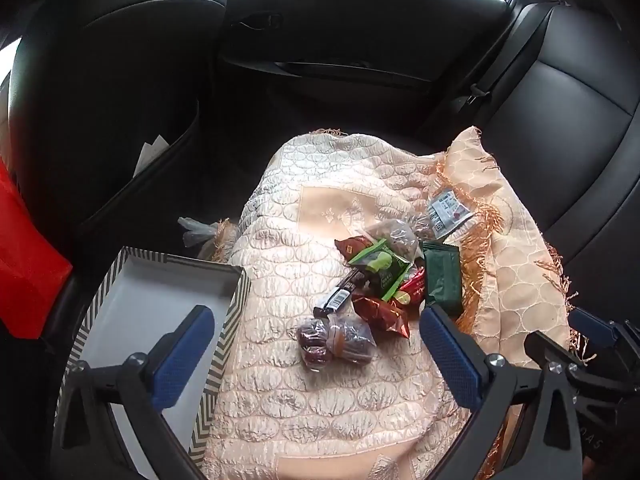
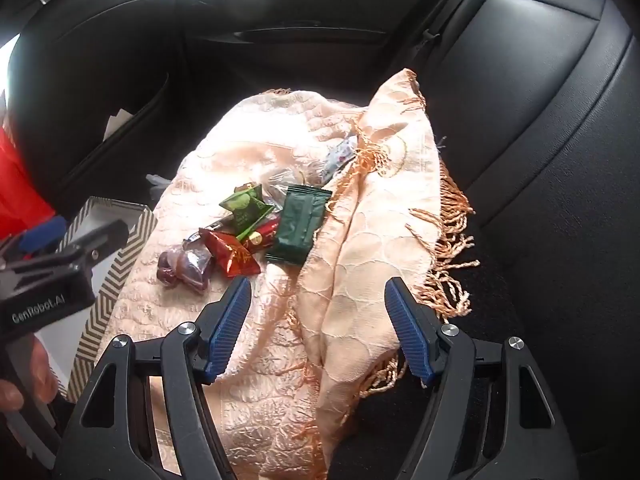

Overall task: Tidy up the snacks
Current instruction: 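Move both tools toward the snack pile on the peach cloth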

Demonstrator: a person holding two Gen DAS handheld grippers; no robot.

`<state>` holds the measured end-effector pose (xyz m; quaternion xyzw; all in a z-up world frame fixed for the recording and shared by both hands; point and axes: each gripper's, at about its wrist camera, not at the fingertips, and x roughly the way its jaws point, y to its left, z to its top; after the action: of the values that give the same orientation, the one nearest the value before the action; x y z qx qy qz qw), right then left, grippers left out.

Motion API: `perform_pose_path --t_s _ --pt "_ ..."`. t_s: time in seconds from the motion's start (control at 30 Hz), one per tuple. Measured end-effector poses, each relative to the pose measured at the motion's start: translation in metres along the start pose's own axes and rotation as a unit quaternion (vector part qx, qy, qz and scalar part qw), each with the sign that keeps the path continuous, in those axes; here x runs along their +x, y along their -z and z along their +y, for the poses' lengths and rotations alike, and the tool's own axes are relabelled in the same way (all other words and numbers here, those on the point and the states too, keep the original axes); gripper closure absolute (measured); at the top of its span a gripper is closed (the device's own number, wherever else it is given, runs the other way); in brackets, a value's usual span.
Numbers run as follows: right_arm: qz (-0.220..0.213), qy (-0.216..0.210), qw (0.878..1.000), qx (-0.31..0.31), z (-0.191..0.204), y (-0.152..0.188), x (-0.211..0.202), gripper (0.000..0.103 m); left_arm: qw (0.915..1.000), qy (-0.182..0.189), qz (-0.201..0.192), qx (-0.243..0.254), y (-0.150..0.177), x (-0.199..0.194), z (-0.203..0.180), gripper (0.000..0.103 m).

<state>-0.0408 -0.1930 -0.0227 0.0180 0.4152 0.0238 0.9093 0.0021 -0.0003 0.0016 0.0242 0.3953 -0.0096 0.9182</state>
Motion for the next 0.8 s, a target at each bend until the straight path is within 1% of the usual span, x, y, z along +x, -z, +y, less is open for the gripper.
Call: perform_pose_path --t_s 0.2,0.33,0.43,0.63,0.73,0.77,0.8 --pt "0.002 -0.011 1.000 -0.003 0.007 -0.006 0.004 0.033 1.0000 0.001 0.005 -0.005 -0.005 0.008 0.001 0.000" --pt "-0.003 -0.013 1.000 -0.008 0.012 -0.010 0.005 0.033 0.9998 -0.007 0.016 -0.008 0.001 0.014 -0.003 0.000" --pt "-0.004 -0.011 1.000 -0.011 0.014 -0.011 0.005 0.033 0.9999 0.000 0.012 -0.011 0.004 0.013 -0.001 0.000" --pt "-0.004 -0.012 1.000 -0.010 0.014 -0.010 0.006 0.033 0.9993 0.013 0.027 -0.022 0.006 0.016 -0.003 0.000" --pt "-0.003 -0.012 1.000 -0.010 0.013 -0.010 0.006 0.033 0.9993 0.014 0.021 -0.029 0.006 0.016 -0.002 0.000" --pt "-0.003 -0.012 1.000 -0.010 0.013 -0.010 0.006 0.033 0.9993 0.014 0.008 -0.032 0.004 0.017 0.000 0.000" --pt "-0.003 -0.012 1.000 -0.010 0.014 -0.010 0.006 0.033 0.9992 0.015 0.008 -0.035 0.004 0.018 0.002 0.000"
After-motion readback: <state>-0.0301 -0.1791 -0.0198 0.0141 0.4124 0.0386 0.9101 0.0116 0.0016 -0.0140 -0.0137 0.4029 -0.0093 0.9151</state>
